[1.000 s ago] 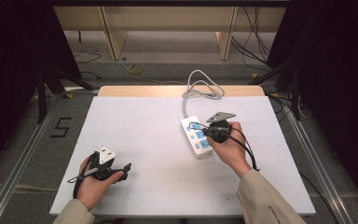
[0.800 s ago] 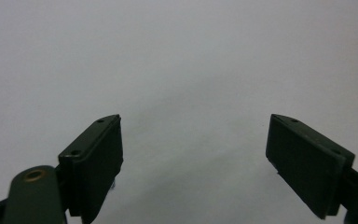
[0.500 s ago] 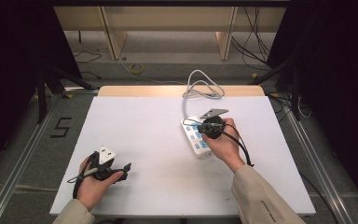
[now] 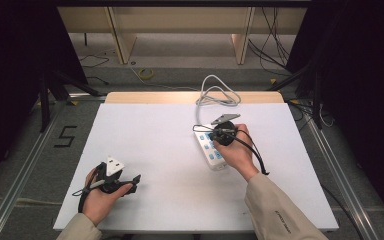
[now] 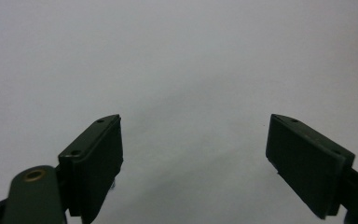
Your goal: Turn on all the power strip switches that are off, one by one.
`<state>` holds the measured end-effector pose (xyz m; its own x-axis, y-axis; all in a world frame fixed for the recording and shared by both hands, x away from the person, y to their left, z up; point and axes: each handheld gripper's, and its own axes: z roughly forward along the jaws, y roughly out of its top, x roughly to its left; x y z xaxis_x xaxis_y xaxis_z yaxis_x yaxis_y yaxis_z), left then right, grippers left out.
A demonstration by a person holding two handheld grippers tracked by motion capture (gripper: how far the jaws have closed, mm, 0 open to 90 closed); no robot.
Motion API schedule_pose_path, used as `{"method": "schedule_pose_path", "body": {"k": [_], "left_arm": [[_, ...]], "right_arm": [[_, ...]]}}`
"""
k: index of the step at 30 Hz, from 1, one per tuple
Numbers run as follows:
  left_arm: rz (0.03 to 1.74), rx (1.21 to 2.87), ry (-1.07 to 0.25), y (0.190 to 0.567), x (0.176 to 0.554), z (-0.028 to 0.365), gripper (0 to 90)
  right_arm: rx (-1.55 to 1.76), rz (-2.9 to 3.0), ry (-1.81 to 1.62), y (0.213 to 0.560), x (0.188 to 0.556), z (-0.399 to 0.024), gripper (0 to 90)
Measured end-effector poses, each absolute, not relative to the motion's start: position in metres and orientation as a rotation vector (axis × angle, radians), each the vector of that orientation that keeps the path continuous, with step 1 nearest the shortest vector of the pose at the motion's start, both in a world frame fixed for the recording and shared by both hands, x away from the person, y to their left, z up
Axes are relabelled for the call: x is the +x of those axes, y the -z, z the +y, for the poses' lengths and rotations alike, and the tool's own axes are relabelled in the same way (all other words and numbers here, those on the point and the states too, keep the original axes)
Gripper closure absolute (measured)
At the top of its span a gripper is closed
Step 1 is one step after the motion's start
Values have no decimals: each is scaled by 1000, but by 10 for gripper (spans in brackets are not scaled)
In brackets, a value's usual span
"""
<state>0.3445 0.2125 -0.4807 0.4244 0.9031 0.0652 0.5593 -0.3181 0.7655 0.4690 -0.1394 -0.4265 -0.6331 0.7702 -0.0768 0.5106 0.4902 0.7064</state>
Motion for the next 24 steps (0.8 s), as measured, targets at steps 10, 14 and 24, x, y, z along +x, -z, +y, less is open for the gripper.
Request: {"method": "schedule_pose_path", "body": {"k": [10,14,24], "left_arm": [[1231,2004,-655,481,345,212,186],[1233,2005,-653,481,344,212,187],[1235,2002,-652,481,344,212,187]], "right_arm": [[1074,2371,-917,429,477,-131,900],[1075,2377,-905,431,479,-128,900],[1073,2397,-883,435,487,-119,900]]}}
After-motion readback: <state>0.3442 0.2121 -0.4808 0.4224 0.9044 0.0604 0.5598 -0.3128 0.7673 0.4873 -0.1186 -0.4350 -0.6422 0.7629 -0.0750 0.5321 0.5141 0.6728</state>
